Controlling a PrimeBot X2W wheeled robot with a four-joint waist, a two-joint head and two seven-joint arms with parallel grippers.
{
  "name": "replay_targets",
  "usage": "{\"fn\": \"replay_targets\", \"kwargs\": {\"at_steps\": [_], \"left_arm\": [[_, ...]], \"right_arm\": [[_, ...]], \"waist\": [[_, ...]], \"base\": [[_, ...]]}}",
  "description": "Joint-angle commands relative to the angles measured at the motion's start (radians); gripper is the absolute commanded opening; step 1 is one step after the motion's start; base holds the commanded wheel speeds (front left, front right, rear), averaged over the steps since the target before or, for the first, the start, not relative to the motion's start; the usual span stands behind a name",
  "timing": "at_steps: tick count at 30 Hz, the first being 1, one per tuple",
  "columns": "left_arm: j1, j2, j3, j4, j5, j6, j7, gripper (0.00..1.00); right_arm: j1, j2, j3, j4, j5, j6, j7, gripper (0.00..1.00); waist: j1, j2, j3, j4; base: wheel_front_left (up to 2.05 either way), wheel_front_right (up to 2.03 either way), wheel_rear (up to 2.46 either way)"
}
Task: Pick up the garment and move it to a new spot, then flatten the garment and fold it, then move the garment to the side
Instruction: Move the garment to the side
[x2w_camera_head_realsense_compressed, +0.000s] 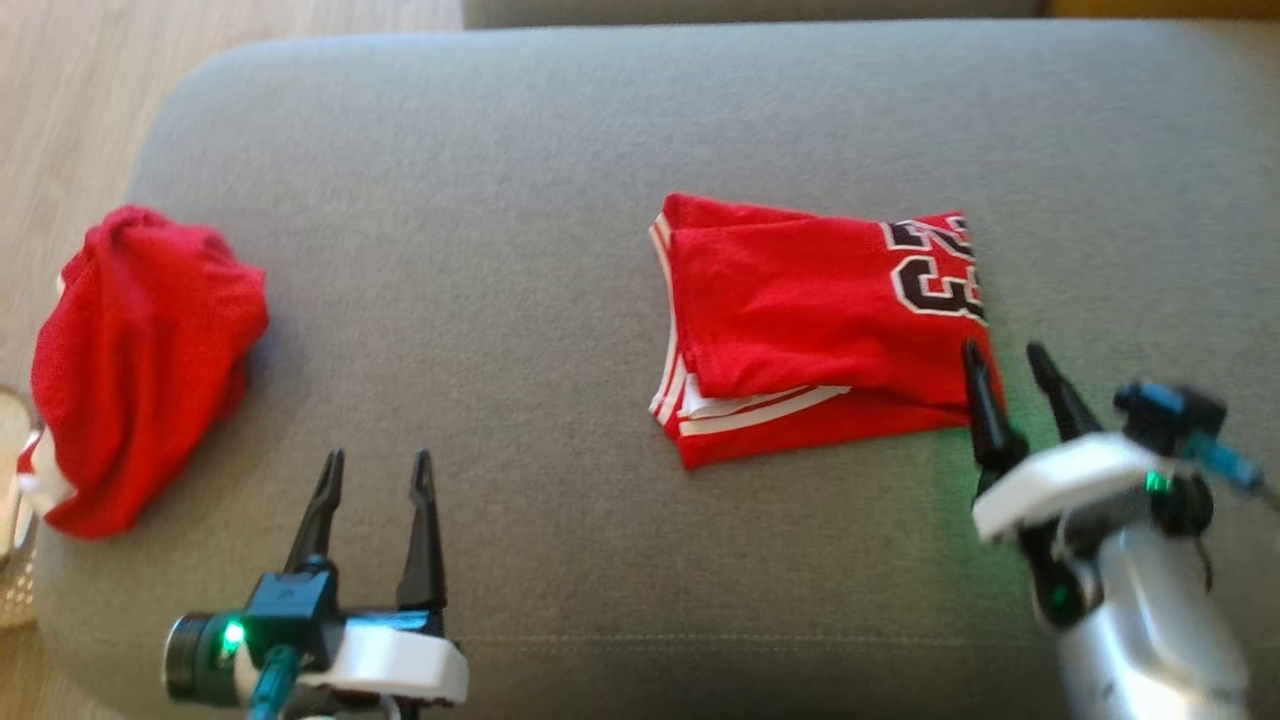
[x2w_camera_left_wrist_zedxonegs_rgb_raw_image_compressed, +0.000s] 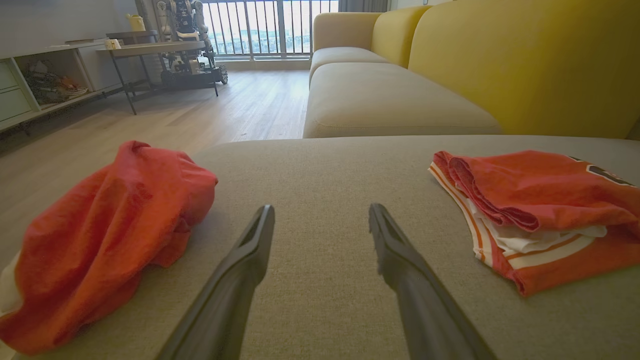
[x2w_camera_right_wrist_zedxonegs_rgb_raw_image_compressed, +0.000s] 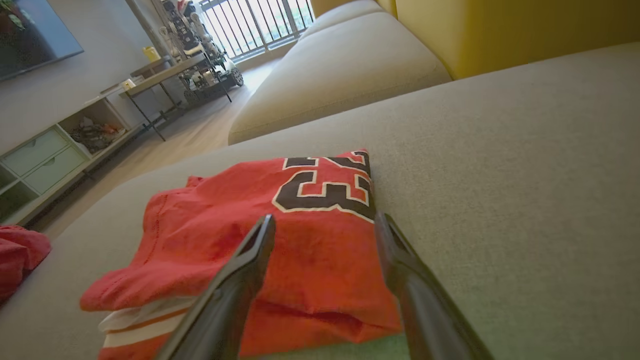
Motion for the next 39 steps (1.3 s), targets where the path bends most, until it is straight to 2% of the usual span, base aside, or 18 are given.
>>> {"fn": "replay_targets", "kwargs": {"at_steps": [1,7,11,22,23,25,27,33,39], "left_arm": [[-0.042,-0.002,0.022,-0.025,-0.010,0.001,-0.005,1.00],[-0.075,-0.002,-0.003,-0.020,-0.020,0.003,-0.005,1.00],[-0.096,-0.002,-0.015,-0.019,-0.024,0.007,-0.005,1.00],[-0.124,-0.002,-0.027,-0.011,-0.026,0.012,-0.005,1.00],[-0.125,-0.002,-0.027,-0.010,-0.025,0.011,-0.005,1.00],[-0.127,-0.002,-0.026,-0.010,-0.023,0.009,-0.005,1.00],[-0.129,-0.002,-0.025,-0.008,-0.021,0.006,-0.005,1.00],[-0.125,-0.002,-0.019,-0.007,-0.018,0.003,-0.005,1.00],[-0.116,-0.002,-0.011,-0.011,-0.014,-0.003,-0.005,1.00]], "right_arm": [[-0.066,-0.008,0.009,-0.001,0.002,0.000,0.021,1.00],[-0.217,-0.084,-0.083,0.147,0.018,0.000,0.134,1.00],[-0.274,-0.116,-0.108,0.218,0.001,0.000,0.189,1.00],[-0.287,-0.093,-0.045,0.255,0.023,0.000,0.225,1.00],[-0.286,-0.092,-0.038,0.257,0.028,0.000,0.232,0.94],[-0.282,-0.093,-0.023,0.261,0.034,0.000,0.240,0.43],[-0.280,-0.096,-0.015,0.266,0.039,0.000,0.242,0.00],[-0.284,-0.120,-0.017,0.275,0.029,0.000,0.206,0.00],[-0.303,-0.168,-0.030,0.260,-0.033,0.000,0.167,0.00]], "waist": [[0.0000,0.0000,0.027,0.024],[0.0000,0.0000,0.080,0.059],[0.0000,0.0000,0.108,0.072],[0.0000,0.0000,0.131,0.061],[0.0000,0.0000,0.130,0.059],[0.0000,0.0000,0.130,0.056],[0.0000,0.0000,0.129,0.053],[0.0000,0.0000,0.120,0.038],[0.0000,0.0000,0.117,0.005]], "base": [[0.00,0.00,0.00],[0.00,0.00,0.00],[0.00,0.00,0.00],[0.00,0.00,0.00],[0.00,0.00,0.00],[0.00,0.00,0.00],[0.00,0.00,0.00],[0.00,0.00,0.00],[0.00,0.00,0.00]]}}
